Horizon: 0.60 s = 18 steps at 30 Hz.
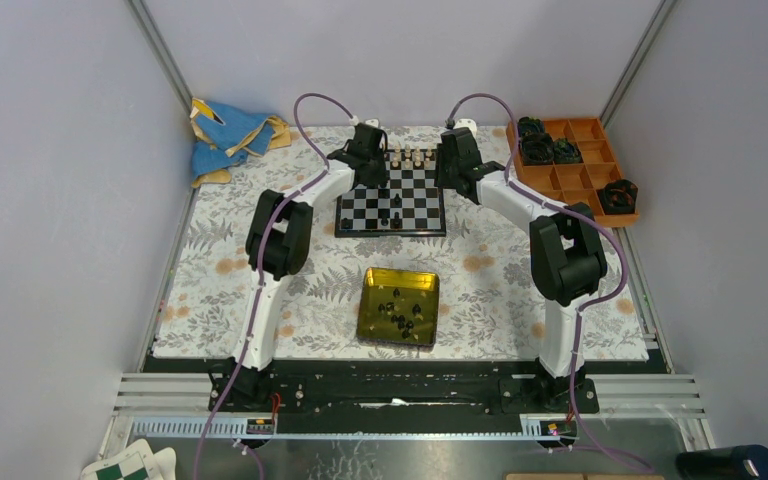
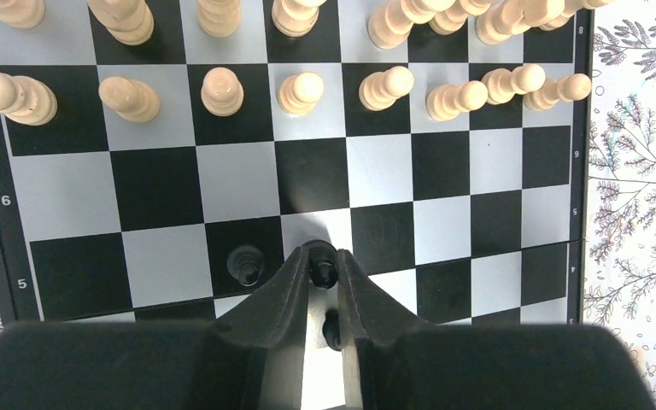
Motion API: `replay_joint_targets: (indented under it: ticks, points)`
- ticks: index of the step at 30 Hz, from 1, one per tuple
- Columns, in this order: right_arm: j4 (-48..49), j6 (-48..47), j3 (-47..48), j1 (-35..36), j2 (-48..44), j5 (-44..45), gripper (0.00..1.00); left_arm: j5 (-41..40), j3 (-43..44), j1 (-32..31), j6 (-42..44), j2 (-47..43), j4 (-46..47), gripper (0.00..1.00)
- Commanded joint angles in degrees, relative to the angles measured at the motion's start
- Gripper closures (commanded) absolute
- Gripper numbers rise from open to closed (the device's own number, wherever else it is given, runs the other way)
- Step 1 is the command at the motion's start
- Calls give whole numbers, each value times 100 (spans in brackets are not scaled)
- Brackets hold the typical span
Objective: Set up the chess pieces on the board
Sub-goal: Pick up the chess piece from the chessboard.
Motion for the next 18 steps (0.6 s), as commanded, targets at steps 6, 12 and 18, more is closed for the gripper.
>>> replay_joint_targets:
  ticks: [6,12,18]
  points:
    - [223,63,-1,-13,-305,43,55,-125,163,-42,143,64,-49,83]
    - [222,29,-28,-14,-336,79,56,-160,159,-46,141,-8,-43,86]
    - [215,0,-6,-19,-369,107,56,-247,224,-79,217,-167,-44,88]
